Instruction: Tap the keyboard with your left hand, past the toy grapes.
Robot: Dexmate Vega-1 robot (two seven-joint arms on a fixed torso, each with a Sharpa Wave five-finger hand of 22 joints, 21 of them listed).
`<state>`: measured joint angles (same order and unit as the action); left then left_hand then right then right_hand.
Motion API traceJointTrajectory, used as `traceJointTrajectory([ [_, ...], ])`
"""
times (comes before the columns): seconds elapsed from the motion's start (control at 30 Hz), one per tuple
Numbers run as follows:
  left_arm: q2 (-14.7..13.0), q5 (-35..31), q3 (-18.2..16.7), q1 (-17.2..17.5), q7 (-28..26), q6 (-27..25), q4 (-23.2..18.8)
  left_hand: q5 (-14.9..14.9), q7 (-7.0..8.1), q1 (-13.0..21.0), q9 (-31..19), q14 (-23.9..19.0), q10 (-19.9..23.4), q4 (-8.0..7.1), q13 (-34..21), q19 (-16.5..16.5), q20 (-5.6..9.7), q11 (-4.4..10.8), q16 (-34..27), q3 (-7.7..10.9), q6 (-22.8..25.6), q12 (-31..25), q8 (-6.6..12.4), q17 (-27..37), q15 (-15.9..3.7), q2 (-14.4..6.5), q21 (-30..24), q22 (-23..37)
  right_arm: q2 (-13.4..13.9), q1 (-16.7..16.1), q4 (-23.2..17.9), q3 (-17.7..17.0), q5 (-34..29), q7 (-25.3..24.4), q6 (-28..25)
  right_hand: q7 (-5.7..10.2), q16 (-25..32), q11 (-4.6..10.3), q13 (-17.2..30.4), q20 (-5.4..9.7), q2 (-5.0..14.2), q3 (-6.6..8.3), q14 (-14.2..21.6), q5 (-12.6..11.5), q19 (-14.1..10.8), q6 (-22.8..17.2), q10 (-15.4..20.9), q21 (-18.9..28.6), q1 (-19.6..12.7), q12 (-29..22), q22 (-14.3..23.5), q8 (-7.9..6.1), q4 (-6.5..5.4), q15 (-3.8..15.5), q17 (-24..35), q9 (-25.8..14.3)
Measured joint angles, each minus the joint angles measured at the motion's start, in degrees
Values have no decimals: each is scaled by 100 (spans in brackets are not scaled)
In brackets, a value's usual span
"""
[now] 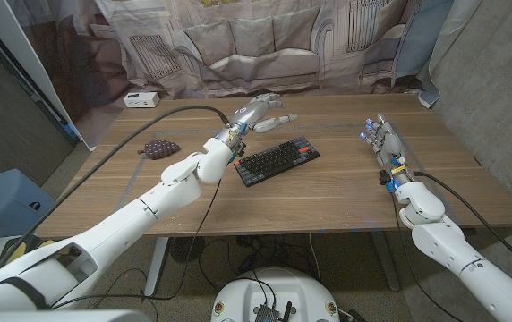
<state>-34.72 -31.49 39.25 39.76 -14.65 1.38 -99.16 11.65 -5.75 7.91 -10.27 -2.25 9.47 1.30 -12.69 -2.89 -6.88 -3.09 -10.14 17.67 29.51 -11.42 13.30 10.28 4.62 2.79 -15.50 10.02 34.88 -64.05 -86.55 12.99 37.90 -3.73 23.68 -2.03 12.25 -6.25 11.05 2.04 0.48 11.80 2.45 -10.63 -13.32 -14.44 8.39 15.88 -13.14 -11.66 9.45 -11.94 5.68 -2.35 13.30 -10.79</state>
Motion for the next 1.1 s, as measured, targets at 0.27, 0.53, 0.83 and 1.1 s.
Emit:
traceJointTrajectory([
  [0.27,5,-216,156,-158,203,-253,-103,0,-160,-105,0,323,-233,-44,46,-121,64,34,0,-52,468,0,46,0,-63,14,154,-1,1,-67,-37,-24,1,-39,13,0,0,18,0,-20,0,-24,0,0,-20,0,18,-21,0,0,0,0,24,0,0,0],
  [0.53,28,-435,305,-327,587,-605,-232,0,-274,-165,0,519,-409,-36,53,-201,85,44,0,-93,726,22,70,0,-85,14,242,-1,-4,-135,-55,-50,6,-62,33,-1,0,31,0,-20,0,-24,0,0,-20,1,31,-42,0,0,0,0,24,0,0,0],
  [0.83,82,-596,481,-553,953,-867,-296,0,-263,-165,0,564,-458,-55,72,-276,73,75,0,-120,735,22,70,-1,-64,14,285,-1,-14,-183,-60,-75,19,-75,56,-1,0,31,0,-41,0,-24,0,0,-40,1,31,-65,0,0,0,0,24,0,0,0],
  [1.1,150,-722,637,-797,1350,-1042,-280,0,-232,-195,0,564,-489,-61,72,-275,73,44,0,-164,766,22,42,-1,-64,44,285,-1,-23,-218,-61,-101,37,-82,66,19,0,31,0,-40,0,-24,0,0,-40,-42,31,-65,0,0,0,0,24,0,-27,0],
])
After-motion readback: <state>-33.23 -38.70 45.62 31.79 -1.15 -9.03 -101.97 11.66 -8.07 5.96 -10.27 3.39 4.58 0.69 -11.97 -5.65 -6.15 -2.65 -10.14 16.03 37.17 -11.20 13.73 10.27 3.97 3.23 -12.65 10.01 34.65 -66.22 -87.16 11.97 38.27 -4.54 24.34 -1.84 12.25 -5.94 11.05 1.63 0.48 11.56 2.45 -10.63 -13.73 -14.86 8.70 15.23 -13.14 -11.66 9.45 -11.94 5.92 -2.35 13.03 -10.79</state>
